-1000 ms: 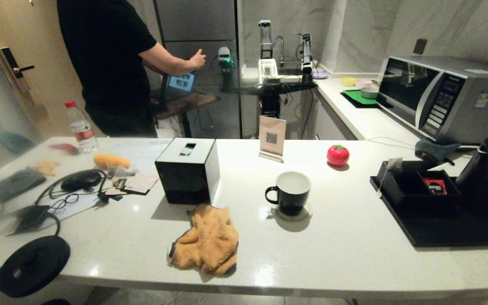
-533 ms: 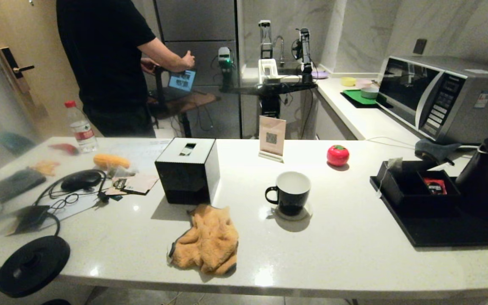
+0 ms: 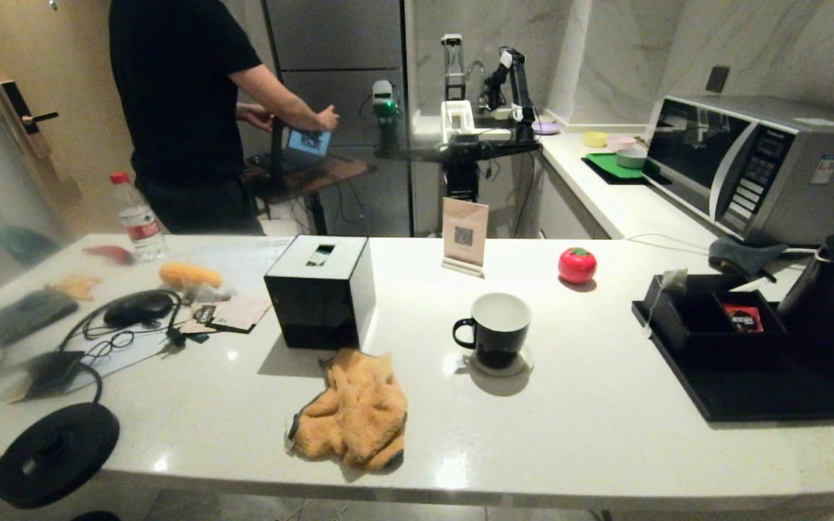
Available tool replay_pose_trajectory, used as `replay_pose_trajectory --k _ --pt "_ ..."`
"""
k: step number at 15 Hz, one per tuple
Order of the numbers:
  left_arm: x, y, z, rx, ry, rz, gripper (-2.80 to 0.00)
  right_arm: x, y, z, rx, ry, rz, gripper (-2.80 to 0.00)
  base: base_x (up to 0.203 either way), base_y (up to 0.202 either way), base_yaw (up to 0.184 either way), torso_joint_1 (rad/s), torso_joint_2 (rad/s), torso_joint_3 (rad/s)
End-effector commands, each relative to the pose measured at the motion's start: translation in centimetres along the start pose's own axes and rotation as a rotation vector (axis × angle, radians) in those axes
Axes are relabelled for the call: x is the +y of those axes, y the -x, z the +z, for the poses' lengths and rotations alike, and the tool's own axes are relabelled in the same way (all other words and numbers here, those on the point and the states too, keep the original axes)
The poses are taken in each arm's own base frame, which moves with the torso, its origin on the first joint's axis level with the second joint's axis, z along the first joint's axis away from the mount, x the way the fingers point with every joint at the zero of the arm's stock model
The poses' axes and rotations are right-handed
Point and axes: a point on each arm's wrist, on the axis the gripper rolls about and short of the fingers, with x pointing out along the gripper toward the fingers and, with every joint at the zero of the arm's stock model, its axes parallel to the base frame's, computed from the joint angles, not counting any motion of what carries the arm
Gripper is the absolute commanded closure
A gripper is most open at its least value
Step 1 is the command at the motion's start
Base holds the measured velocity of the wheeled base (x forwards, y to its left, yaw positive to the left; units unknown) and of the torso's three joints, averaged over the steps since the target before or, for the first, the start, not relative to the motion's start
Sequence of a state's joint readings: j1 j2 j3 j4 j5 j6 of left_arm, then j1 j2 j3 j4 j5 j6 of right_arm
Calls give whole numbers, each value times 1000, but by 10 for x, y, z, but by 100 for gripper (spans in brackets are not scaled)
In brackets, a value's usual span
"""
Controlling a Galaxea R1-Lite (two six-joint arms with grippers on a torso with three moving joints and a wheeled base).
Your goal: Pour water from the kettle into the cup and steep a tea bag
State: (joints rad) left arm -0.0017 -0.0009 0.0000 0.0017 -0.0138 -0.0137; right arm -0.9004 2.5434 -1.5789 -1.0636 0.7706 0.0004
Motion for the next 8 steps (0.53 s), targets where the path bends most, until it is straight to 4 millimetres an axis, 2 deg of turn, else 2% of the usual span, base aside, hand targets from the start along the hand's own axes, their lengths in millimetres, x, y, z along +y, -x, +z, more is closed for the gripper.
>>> replay_pose_trajectory --k 1,4,8 --pt "0 0 0 1 0 0 0 2 -6 -3 -7 6 4 -280 0 0 0 0 0 0" --pt "0 0 0 1 0 0 0 4 -14 -5 -16 8 -50 -280 0 0 0 0 0 0" --pt "0 0 0 1 0 0 0 4 -15 -10 -12 4 -59 -280 0 0 0 0 0 0"
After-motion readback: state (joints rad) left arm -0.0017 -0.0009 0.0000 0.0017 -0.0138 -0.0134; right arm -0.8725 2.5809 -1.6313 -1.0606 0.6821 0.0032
